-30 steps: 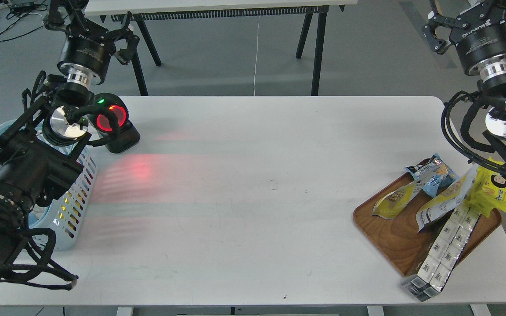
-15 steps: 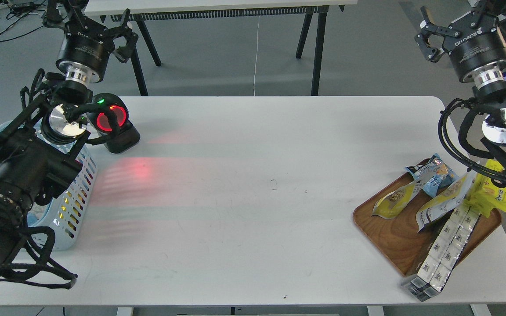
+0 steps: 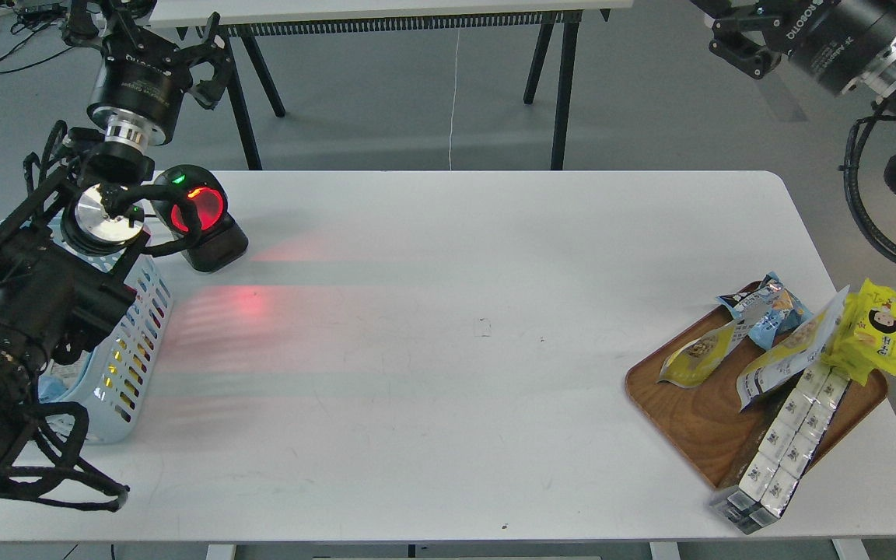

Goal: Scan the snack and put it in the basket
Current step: 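Move the right gripper over the wooden tray of snack packets, then lower the right gripper and grasp the yellow snack packet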

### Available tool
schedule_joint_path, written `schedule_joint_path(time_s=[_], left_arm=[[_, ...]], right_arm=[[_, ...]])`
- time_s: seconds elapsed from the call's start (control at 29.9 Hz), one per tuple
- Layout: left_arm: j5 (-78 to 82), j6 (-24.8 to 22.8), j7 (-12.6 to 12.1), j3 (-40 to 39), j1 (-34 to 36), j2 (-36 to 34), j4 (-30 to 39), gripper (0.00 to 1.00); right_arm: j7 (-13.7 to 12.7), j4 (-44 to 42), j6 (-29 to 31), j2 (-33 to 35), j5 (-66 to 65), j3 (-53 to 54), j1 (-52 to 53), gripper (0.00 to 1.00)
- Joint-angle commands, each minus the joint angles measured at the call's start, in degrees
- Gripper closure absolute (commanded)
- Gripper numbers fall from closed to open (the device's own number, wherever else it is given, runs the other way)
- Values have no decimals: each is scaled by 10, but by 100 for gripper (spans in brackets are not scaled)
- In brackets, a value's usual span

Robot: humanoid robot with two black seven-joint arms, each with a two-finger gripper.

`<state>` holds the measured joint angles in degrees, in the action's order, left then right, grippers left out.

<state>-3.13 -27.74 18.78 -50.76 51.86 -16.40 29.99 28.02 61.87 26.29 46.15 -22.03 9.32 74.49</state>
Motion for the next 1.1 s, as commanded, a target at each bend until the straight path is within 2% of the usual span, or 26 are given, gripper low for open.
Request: schedule_joint_path(time_s=[0.0, 0.23, 0.47, 0.7, 0.93, 1.07], left_arm=[[0, -1, 0, -1, 2, 1, 2, 0], [0, -2, 1, -1, 3, 0, 2, 0], [0, -3, 2, -1, 2, -2, 2, 0], [0, -3, 3, 0, 2, -7, 2, 0], [0, -3, 3, 0, 0, -9, 1, 0], [0, -3, 7, 0, 0, -8, 1, 0]], right_arm=[[0, 54, 0, 17, -143, -44, 58, 1], [0, 126, -8, 9, -333, -243, 230, 3], [0, 204, -63, -49, -505, -407, 345, 6], [0, 282, -79, -60, -649, -480, 364, 9], [0, 293, -137, -63, -842, -562, 363, 16], [0, 292, -152, -60, -897, -591, 360, 18]])
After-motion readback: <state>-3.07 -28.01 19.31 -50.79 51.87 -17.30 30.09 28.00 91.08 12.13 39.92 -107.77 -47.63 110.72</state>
